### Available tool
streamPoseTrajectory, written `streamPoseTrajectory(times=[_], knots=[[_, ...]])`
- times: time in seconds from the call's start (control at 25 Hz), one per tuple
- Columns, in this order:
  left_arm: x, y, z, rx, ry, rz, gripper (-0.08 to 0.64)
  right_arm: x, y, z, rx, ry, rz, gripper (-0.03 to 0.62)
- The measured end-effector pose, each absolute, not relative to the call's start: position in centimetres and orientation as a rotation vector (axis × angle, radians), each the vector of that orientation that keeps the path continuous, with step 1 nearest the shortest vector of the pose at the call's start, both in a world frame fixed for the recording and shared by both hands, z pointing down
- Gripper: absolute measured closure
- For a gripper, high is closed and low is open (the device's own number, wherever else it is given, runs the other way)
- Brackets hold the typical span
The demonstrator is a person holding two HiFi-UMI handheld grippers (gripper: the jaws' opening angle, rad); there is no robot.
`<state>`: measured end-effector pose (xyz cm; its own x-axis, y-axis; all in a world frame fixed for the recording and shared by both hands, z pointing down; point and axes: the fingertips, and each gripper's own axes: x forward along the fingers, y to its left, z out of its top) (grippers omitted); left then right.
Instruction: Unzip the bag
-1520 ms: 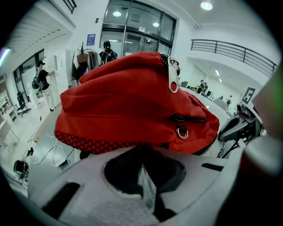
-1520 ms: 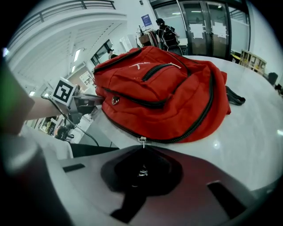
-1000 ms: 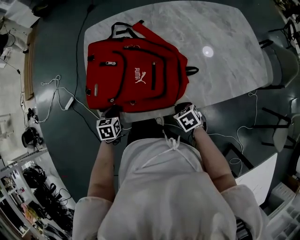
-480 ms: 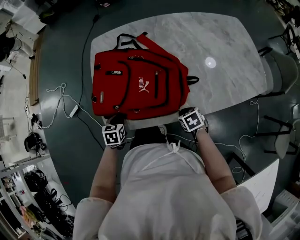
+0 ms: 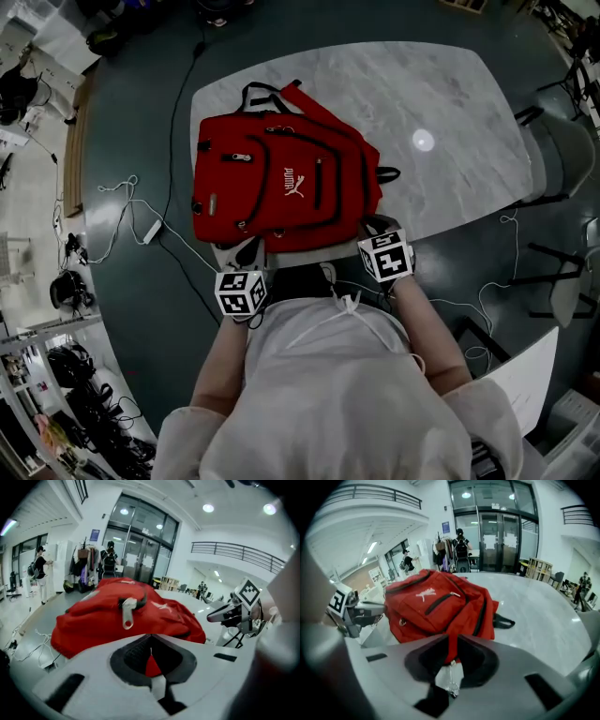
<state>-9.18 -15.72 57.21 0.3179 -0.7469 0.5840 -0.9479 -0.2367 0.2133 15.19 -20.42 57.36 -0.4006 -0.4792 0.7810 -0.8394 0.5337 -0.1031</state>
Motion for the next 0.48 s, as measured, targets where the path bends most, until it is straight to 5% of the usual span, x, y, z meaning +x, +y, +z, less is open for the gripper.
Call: streamPoseTrajectory(times=[0.48], knots=[[0.0, -24.1, 38.4, 2.511, -1.437, 0.109, 0.538, 10.7, -24.7, 42.7, 1.208, -2.408, 0.487, 0.557]])
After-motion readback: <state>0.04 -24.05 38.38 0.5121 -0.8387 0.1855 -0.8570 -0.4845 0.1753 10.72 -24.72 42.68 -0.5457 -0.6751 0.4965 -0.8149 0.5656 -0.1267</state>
